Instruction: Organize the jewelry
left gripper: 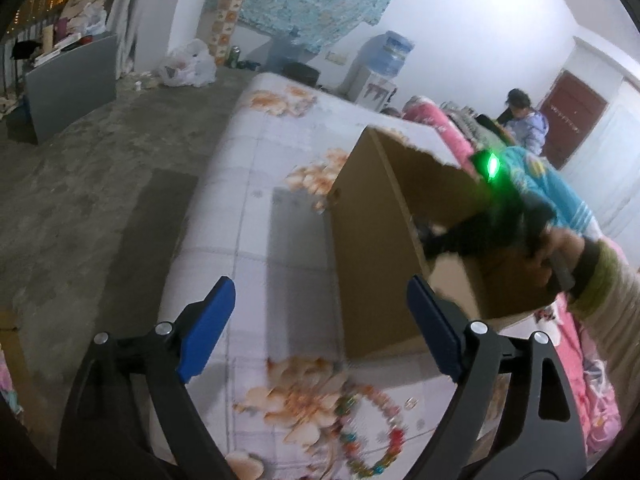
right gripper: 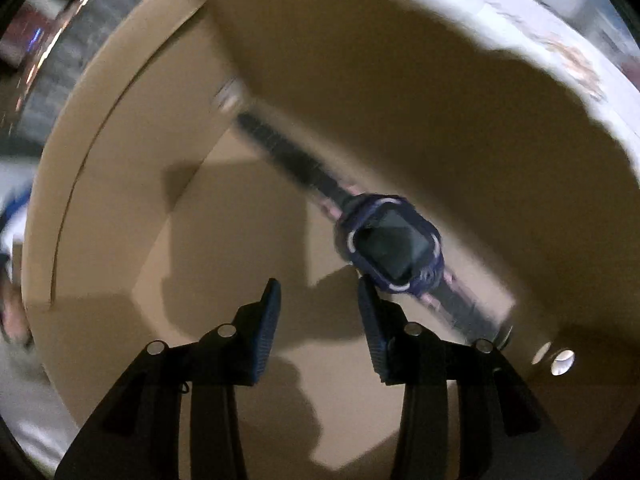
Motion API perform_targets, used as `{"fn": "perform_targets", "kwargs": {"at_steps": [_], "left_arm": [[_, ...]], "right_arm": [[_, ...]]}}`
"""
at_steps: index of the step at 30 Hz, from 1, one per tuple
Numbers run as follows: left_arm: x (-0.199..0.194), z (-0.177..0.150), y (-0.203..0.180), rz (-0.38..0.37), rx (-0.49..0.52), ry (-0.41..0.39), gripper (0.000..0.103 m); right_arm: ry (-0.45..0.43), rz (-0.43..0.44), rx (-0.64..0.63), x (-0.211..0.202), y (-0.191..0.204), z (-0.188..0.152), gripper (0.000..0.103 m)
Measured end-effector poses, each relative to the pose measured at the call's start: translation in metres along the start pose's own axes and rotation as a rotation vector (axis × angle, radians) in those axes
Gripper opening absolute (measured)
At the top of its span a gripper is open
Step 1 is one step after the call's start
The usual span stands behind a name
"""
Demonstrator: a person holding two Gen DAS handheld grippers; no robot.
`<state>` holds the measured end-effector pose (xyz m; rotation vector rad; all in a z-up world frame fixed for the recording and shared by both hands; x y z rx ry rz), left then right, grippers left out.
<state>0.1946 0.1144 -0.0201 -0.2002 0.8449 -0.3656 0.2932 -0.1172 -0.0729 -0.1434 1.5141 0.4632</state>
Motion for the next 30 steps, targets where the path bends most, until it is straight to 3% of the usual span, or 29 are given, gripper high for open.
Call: {"fn": "perform_targets", "kwargs": {"at_steps": [3,6,8,11,15,18,21,24,27,30], "left_arm": [[-0.002,-0.02,0.005,0.016,-0.024,0.02,0.084],[-0.01,-0.037,0.008,0.055,-0.029,0.021,0.084],[-0.017,-0.047,0.006,0.079,-0.016,0.015,0.084],[-0.027,-0.062,-0.002,0.107,0.023,0.015,0.085],[-0.03,-0.086,-0.023,0.122,0.094,0.05,0.087],[-0.022,-0.105,-0.041,0.123,0.147,0.097,0.087],[-0.011,-0.122,-0.057,0.178,0.233,0.138,0.087],[-0.004,-0.132,-0.062,0.225,0.281,0.147,0.087],[-0.004,-0.137,-0.063,0.253,0.315,0.141,0.087],[-0.011,-0.139,-0.062,0.257,0.324,0.117,0.087]], "right_arm": [[-0.012,0.068,0.135,-0.001,-0.013,0.004,0.039],[-0.044,0.085,0.187,-0.012,-0.016,-0.001,0.039],[-0.084,0.09,0.204,-0.029,-0.015,-0.007,0.04],[-0.21,0.123,0.209,-0.076,-0.012,-0.02,0.041],[-0.457,0.137,0.177,-0.16,-0.021,-0.064,0.072],[-0.579,0.127,0.196,-0.196,-0.015,-0.114,0.082],[-0.648,0.052,0.222,-0.201,-0.009,-0.173,0.096],[-0.65,-0.163,0.27,-0.183,-0.01,-0.227,0.096],[-0.581,-0.328,0.309,-0.139,-0.002,-0.266,0.097],[-0.512,-0.355,0.298,-0.089,0.022,-0.262,0.096]]}}
Point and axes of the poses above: each gripper's, at about its wrist camera, not at the fingertips, and x roughly the way its jaws point, y to its left, z to its top, the point moved 9 cm from there along x, roughly the way its jaws point, and after that the axes turned 6 degrees about x, right-handed, at the moved point
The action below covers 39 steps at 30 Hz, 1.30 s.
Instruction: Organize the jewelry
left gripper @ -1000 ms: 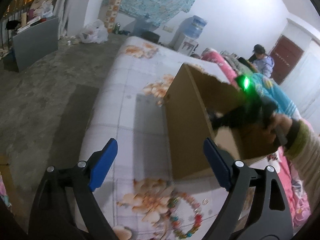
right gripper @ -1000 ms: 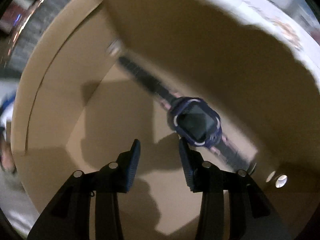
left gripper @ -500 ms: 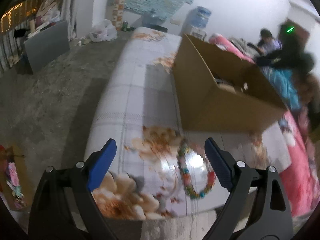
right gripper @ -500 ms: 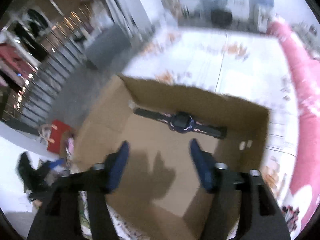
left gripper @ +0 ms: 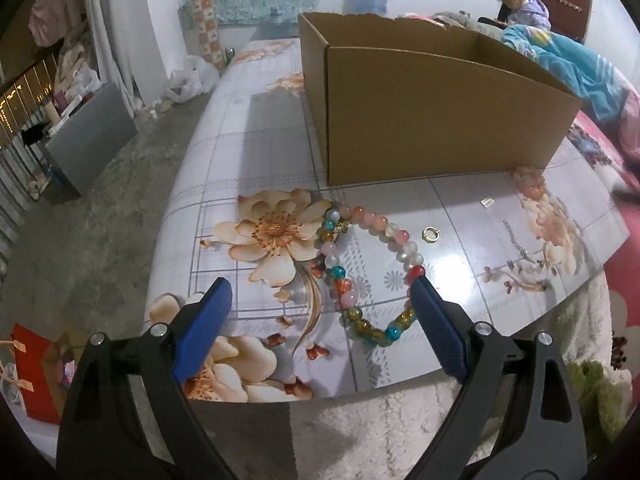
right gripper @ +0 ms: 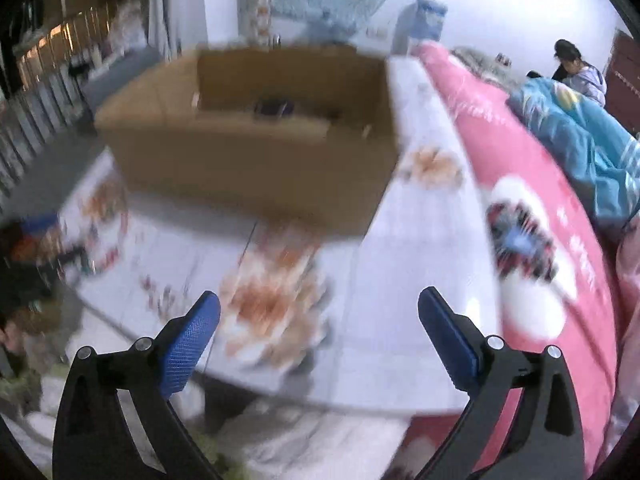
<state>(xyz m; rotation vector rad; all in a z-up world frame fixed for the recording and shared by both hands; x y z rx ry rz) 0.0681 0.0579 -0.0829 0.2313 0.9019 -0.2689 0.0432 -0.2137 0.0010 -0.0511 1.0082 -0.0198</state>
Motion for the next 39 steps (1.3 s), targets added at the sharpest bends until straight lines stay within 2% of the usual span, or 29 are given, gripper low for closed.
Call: {"fn": "perform_targets", "kwargs": {"at_steps": [2,5,6,9,11,13,14,16,17,18,24,26,28,30,32,35,39], "left_arm": [[-0.004,-0.003,0.003,0.017,-0.001,-0.009,0.087],[-0.008,-0.007,0.01,0.04,-0.022,-0.023,0.087],[-0.009,-0.009,0.013,0.039,-0.036,-0.024,0.087],[-0.01,-0.016,0.015,0.023,-0.062,-0.023,0.087],[-0.007,-0.018,0.017,0.013,-0.071,-0.02,0.087],[-0.005,-0.018,0.018,0.001,-0.075,-0.017,0.087],[-0.003,-0.016,0.017,-0.005,-0.074,-0.018,0.087],[-0.001,-0.014,0.018,-0.015,-0.063,-0.022,0.087],[0.001,-0.013,0.018,-0.02,-0.056,-0.024,0.087],[0.002,-0.012,0.017,-0.024,-0.05,-0.027,0.087],[0.01,-0.009,0.014,-0.078,-0.025,-0.026,0.087],[0.013,-0.009,0.012,-0.111,-0.024,-0.023,0.087],[0.016,-0.009,0.01,-0.143,-0.029,-0.023,0.087],[0.017,-0.008,0.009,-0.168,-0.034,-0.025,0.087],[0.018,-0.006,0.009,-0.186,-0.04,-0.026,0.087],[0.016,-0.005,0.011,-0.208,-0.051,-0.04,0.087],[0.014,-0.009,0.015,-0.224,-0.068,-0.044,0.087]], "right_arm": [[-0.029,0.028,-0.028,-0.005,0.02,-0.01,0.096],[-0.231,-0.009,-0.142,-0.024,0.051,-0.007,0.096],[-0.246,-0.007,-0.175,-0.023,0.058,-0.011,0.096],[-0.202,0.043,-0.255,-0.005,0.081,-0.026,0.096],[-0.196,0.112,-0.244,-0.005,0.091,-0.03,0.096],[-0.167,0.226,-0.23,-0.007,0.106,-0.035,0.095],[-0.155,0.28,-0.201,-0.006,0.11,-0.035,0.091],[-0.118,0.307,-0.178,0.001,0.114,-0.037,0.067],[-0.091,0.312,-0.17,0.01,0.116,-0.039,0.061],[-0.075,0.312,-0.163,0.015,0.116,-0.039,0.048],[0.041,0.354,-0.061,0.058,0.098,-0.042,0.02],[0.03,0.338,-0.027,0.063,0.085,-0.032,0.019],[-0.004,0.273,-0.006,0.073,0.066,-0.019,0.019],[-0.008,0.266,0.025,0.078,0.056,-0.011,0.019],[-0.028,0.297,0.032,0.073,0.058,-0.005,0.019],[-0.047,0.405,-0.056,0.058,0.098,-0.004,0.019],[-0.032,0.502,-0.16,0.063,0.148,-0.008,0.019]]}}
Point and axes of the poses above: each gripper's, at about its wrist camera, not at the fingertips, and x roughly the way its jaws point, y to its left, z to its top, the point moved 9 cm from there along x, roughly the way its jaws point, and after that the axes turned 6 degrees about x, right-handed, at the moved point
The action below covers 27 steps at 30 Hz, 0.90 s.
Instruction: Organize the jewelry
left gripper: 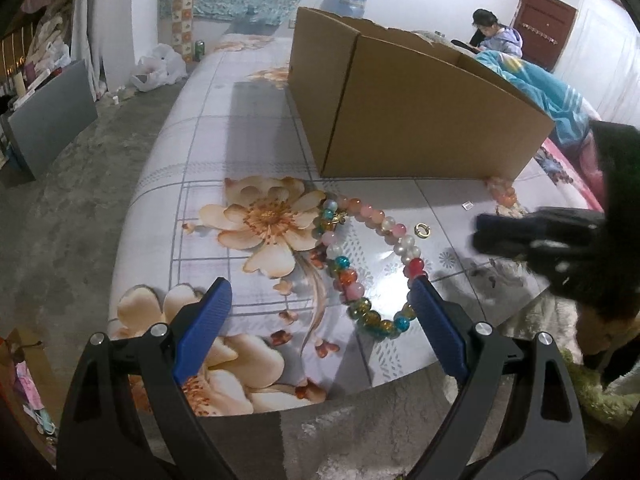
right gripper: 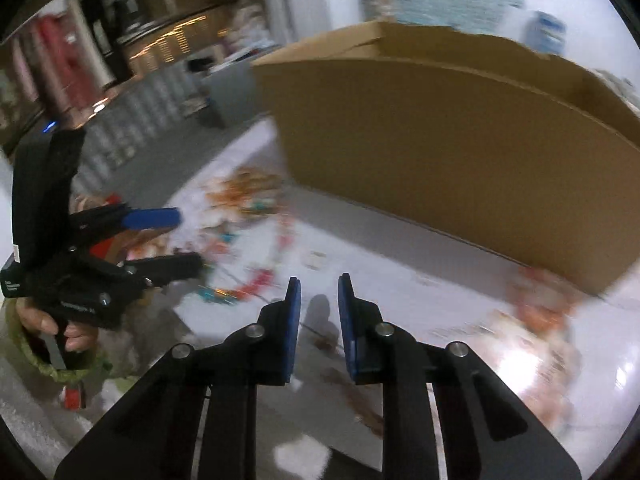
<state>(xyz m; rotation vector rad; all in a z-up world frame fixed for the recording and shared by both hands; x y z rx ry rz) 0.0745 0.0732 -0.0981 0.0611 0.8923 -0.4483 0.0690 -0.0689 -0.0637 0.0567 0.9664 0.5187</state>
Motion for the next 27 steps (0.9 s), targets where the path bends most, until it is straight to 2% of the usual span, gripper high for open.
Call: {"fn": "perform_targets", "kwargs": {"at_steps": [3,5,10,13,15,20,23,26,27], "left_arm": [[-0.004,-0.004,0.006,0.01,-0.02,-0.001,0.087],[-0.008,-0.006,0.01,0.01,-0.035,-0.008,0.087],[-0.011,-0.006,0.017,0.003,-0.061,-0.024,0.087],[-0.009,-0.005,0.018,-0.002,-0.073,-0.024,0.087],[-0.01,-0.004,0.019,0.007,-0.076,-0.027,0.088],[-0.011,-0.002,0.026,0.047,-0.098,-0.046,0.087],[-0.015,0.001,0.028,0.076,-0.092,-0.066,0.087],[-0.02,0.003,0.028,0.093,-0.083,-0.084,0.087],[-0.021,0.004,0.026,0.092,-0.081,-0.088,0.086]], "right_arm": [[0.043,0.037,-0.024,0.021,0.012,-0.001,0.019],[0.033,0.049,-0.014,0.024,0.011,0.002,0.017],[0.003,-0.034,0.077,0.019,-0.028,0.012,0.015],[0.002,-0.045,0.151,0.014,-0.042,0.014,0.015],[-0.016,-0.021,0.152,0.008,-0.033,0.017,0.016],[0.003,0.032,0.12,0.015,0.008,0.021,0.027],[0.029,-0.006,0.071,0.028,0.023,0.021,0.027],[0.07,-0.104,-0.005,0.042,0.032,0.013,0.026],[0.066,-0.133,-0.027,0.044,0.033,0.011,0.023]]}}
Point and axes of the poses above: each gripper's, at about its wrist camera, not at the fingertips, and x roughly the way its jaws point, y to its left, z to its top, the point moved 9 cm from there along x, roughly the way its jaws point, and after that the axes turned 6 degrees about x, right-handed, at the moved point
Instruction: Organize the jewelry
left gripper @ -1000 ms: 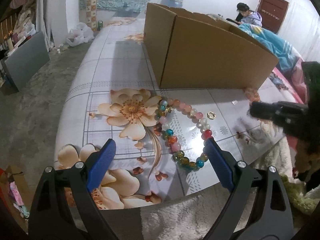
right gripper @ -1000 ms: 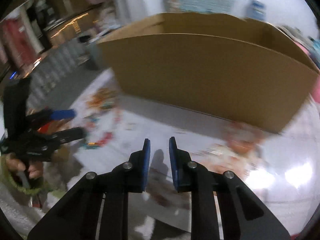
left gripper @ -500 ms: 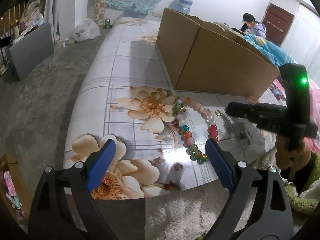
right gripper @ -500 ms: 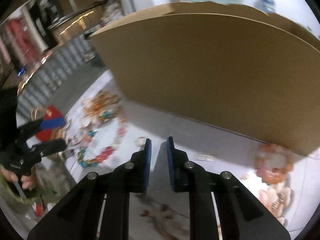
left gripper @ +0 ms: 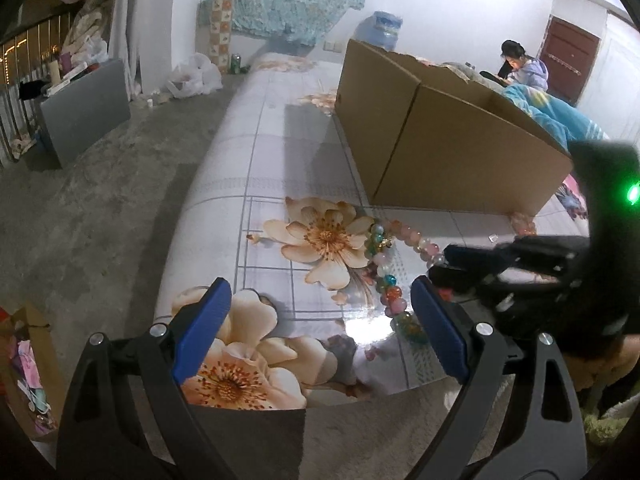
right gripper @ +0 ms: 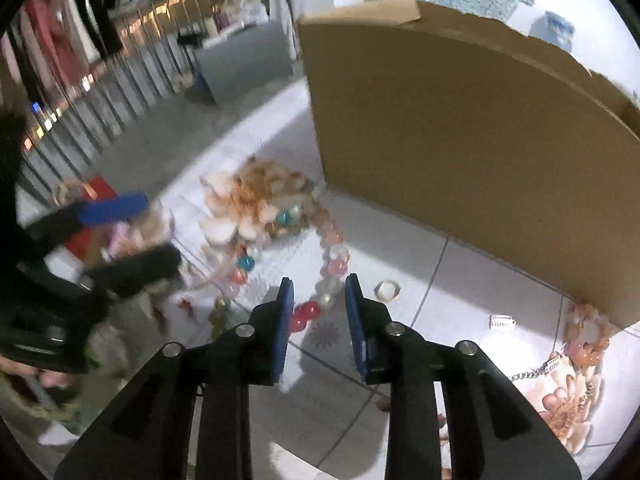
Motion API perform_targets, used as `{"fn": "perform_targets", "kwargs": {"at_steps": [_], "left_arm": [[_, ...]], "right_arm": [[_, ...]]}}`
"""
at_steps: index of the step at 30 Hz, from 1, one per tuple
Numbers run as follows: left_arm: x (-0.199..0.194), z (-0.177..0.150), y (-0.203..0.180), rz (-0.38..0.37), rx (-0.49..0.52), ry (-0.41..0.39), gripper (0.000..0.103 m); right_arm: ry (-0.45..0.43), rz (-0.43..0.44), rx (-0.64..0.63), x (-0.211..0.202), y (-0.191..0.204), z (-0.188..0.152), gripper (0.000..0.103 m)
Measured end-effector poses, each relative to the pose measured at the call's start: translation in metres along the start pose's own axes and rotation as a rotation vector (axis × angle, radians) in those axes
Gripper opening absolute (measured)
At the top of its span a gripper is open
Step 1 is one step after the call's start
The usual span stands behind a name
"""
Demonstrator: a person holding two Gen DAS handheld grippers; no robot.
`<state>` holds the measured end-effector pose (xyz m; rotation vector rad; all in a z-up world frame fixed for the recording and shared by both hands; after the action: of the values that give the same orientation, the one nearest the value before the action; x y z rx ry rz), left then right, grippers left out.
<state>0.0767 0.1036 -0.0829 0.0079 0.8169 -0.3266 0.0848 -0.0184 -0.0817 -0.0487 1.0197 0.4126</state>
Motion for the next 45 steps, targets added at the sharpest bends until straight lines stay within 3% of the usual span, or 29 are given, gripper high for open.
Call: {"fn": "perform_targets", "kwargs": {"at_steps": [3,9,13,23,25,30,36,45], "left_arm": [[0.0,0.001,-0.005,-0.018,0.008,0.007,0.074],[0.011,-0.001,-0.031,-0.12,0.007,0.048,0.056],[0.025,-0.006,-0.048,-0.143,0.034,0.098,0.043],[0.047,0.003,-0.065,-0.08,0.117,0.157,0.021],[0.049,0.003,-0.068,-0.062,0.14,0.162,0.009],[0.047,0.006,-0.075,-0.077,0.154,0.152,0.009],[0.025,0.023,-0.079,-0.101,0.15,0.088,0.008],[-0.01,0.053,-0.095,-0.159,0.143,0.008,0.008]], "right_arm": [[0.007,-0.049,-0.031,-0.004,-0.001,-0.006,0.012],[0.035,-0.046,0.044,-0.019,-0.023,-0.02,0.01],[0.033,-0.056,0.08,-0.025,-0.036,-0.03,0.01],[0.0,-0.051,0.086,-0.021,-0.038,-0.027,0.01],[-0.012,-0.042,0.09,-0.019,-0.038,-0.024,0.01],[-0.039,0.014,0.133,-0.019,-0.041,-0.018,0.01],[-0.1,0.075,0.172,-0.038,-0.045,-0.009,0.01],[-0.197,0.098,0.18,-0.077,-0.049,0.003,0.01]]}}
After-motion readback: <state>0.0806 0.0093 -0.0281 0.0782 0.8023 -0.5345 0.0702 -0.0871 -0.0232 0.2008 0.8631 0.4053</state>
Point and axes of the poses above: each gripper's, at about its wrist camera, not at the fingertips, and x roughly the way its jaws point, y to its left, z to its top, the point moved 9 cm from there along x, roughly the way its jaws point, and after that the axes turned 6 degrees about x, right-handed, at the moved point
